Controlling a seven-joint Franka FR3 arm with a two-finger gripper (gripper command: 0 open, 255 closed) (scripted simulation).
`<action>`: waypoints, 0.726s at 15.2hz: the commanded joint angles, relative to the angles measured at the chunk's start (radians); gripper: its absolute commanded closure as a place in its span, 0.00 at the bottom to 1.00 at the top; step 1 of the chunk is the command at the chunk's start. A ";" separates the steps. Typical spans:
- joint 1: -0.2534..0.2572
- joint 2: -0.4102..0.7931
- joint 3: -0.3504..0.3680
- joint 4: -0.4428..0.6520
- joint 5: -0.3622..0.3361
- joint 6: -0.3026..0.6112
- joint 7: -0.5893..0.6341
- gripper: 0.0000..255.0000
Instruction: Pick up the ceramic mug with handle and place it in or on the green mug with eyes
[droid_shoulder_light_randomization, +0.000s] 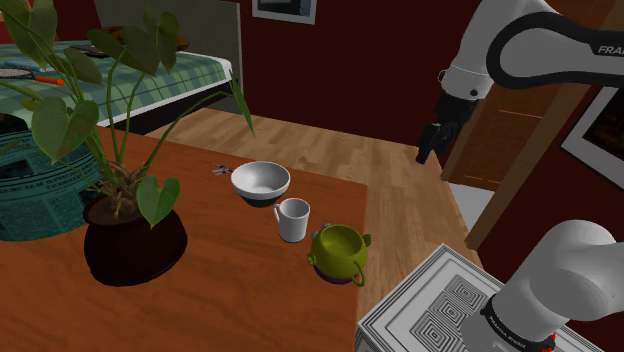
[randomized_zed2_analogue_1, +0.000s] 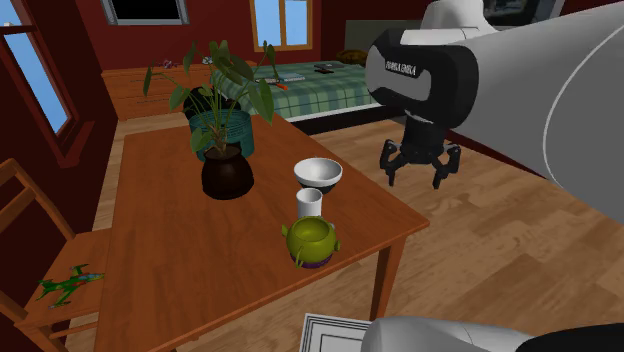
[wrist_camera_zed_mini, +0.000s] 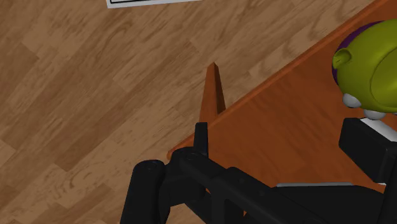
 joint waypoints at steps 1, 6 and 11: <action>0.000 0.000 0.000 0.000 0.000 0.000 0.000 0.00; 0.023 0.144 0.062 0.010 0.049 0.120 0.071 0.00; 0.041 0.309 0.121 0.053 0.082 0.231 0.138 0.00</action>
